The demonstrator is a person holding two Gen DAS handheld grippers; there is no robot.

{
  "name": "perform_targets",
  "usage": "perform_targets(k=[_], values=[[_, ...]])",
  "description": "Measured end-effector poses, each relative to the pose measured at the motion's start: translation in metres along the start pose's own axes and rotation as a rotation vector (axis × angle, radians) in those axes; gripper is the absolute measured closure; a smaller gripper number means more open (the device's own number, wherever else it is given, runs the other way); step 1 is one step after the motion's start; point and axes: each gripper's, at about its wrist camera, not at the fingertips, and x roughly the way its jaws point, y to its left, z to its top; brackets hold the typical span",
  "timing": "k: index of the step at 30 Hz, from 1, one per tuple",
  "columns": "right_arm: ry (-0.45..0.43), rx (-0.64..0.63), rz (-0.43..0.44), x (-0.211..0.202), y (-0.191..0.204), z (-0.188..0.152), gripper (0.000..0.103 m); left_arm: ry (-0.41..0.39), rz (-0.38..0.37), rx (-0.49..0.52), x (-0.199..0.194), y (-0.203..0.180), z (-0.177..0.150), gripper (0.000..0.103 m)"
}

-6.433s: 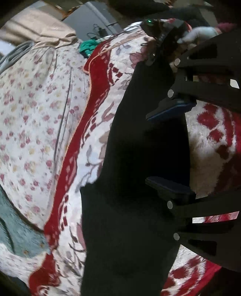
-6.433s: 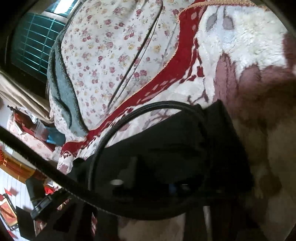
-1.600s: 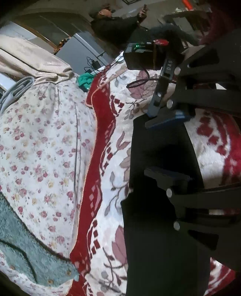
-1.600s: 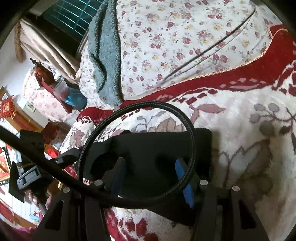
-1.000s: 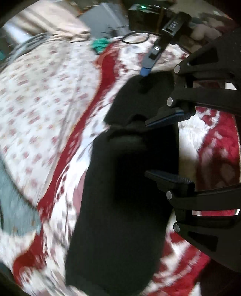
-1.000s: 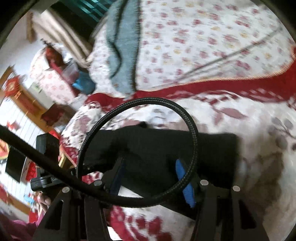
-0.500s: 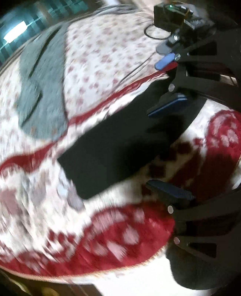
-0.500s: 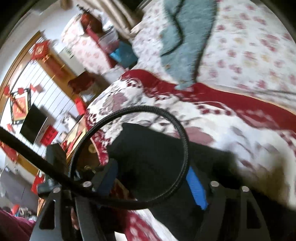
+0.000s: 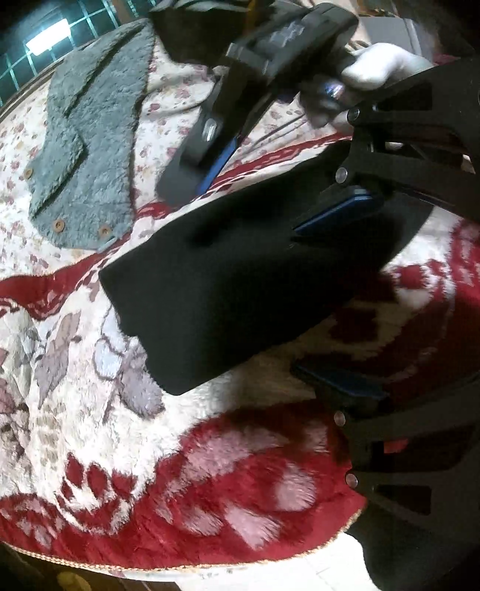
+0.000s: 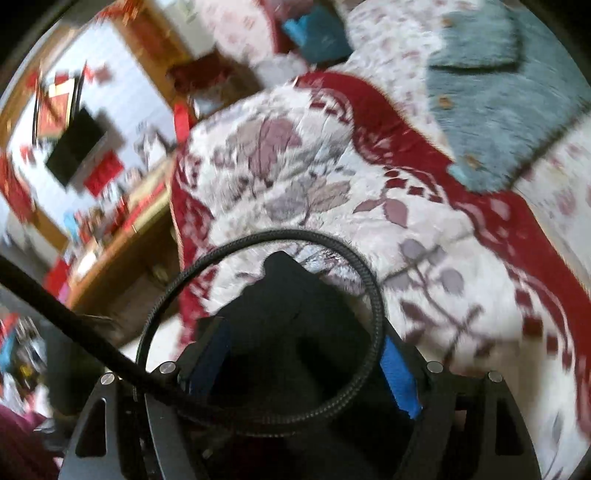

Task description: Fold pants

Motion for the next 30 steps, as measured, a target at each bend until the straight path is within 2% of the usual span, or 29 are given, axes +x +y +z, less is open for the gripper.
perform_targets(k=[2,4,6,8,9,10,11,13,16,21,26,30], values=[[0.051,-0.025,0.023,0.023,-0.001,0.007,0.028,-0.004,-0.028,-0.021,0.003,0.0,0.003,0.022],[0.07,-0.037,0.04,0.039,-0.003,0.008,0.054,-0.006,-0.025,-0.029,0.005,-0.002,0.005,0.02],[0.069,-0.053,0.022,0.049,-0.005,0.008,0.063,-0.013,-0.012,-0.026,0.007,-0.004,0.007,0.019],[0.036,-0.034,0.049,0.043,-0.012,0.006,0.072,-0.037,-0.02,-0.025,0.006,-0.005,0.008,0.022],[0.021,-0.01,0.069,0.037,-0.015,0.004,0.078,-0.053,-0.032,-0.014,0.004,-0.005,0.009,0.034],[0.001,0.009,0.093,0.03,-0.017,0.003,0.081,-0.055,-0.041,0.009,0.004,-0.007,0.01,0.074],[-0.031,0.024,0.114,0.019,-0.017,0.002,0.082,-0.036,-0.035,0.048,0.005,-0.012,0.011,0.082],[-0.062,0.033,0.128,0.004,-0.014,0.002,0.083,-0.065,-0.045,0.099,-0.002,-0.02,0.007,0.085],[-0.132,0.041,0.148,-0.03,-0.008,-0.001,0.084,-0.14,-0.066,0.198,-0.024,-0.038,-0.002,0.087],[-0.295,0.105,0.214,-0.109,-0.01,-0.017,0.084,-0.26,-0.125,0.404,-0.073,-0.095,-0.033,0.087],[-0.461,0.149,0.21,-0.204,-0.019,-0.067,0.084,-0.306,-0.198,0.641,-0.099,-0.159,-0.09,0.087],[-0.56,0.218,0.134,-0.268,-0.035,-0.135,0.084,-0.256,-0.25,0.79,-0.086,-0.202,-0.143,0.087]])
